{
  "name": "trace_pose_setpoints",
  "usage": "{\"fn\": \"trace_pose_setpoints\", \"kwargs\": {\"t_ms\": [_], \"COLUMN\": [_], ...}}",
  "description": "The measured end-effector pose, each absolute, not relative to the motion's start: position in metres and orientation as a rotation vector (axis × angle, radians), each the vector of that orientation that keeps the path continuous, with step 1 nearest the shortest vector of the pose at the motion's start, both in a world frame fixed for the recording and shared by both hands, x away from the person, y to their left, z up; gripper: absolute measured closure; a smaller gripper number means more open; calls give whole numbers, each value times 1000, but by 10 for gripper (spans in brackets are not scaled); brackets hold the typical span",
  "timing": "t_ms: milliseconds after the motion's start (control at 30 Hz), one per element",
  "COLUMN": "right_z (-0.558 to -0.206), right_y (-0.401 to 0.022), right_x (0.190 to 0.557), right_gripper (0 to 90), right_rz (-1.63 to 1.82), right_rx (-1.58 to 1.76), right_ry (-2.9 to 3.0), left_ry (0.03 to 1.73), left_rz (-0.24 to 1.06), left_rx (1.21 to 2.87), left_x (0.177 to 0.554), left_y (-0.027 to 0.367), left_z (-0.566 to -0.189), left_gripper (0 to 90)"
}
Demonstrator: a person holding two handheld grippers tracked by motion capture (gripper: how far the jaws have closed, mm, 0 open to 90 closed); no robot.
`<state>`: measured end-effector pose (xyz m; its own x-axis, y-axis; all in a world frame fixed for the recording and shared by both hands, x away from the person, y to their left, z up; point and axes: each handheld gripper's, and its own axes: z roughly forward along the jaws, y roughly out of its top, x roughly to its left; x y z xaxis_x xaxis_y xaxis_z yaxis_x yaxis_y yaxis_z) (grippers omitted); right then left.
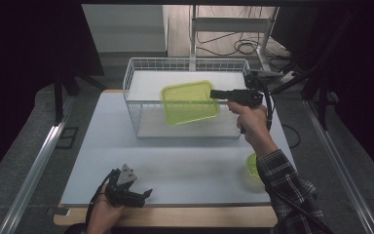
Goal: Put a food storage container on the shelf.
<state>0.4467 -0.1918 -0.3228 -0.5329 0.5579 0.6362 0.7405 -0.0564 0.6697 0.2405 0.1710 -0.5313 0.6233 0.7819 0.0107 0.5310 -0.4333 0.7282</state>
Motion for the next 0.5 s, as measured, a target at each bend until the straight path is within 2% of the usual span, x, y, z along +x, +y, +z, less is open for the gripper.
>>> {"fn": "trace_pose_setpoints", "kwargs": {"t_ms": [500], "right_z": [-312], "right_y": [-186], "right_x": [480], "right_gripper": [797], "right_rz": [-1682], "right_rx": [-1580], "right_ry": [-2001], "left_ry": [1011], "left_rz": [463], "left_rx": [2143], "left_x": [240], "left_y": [169], "left_z": [-532], "left_gripper": [27]}}
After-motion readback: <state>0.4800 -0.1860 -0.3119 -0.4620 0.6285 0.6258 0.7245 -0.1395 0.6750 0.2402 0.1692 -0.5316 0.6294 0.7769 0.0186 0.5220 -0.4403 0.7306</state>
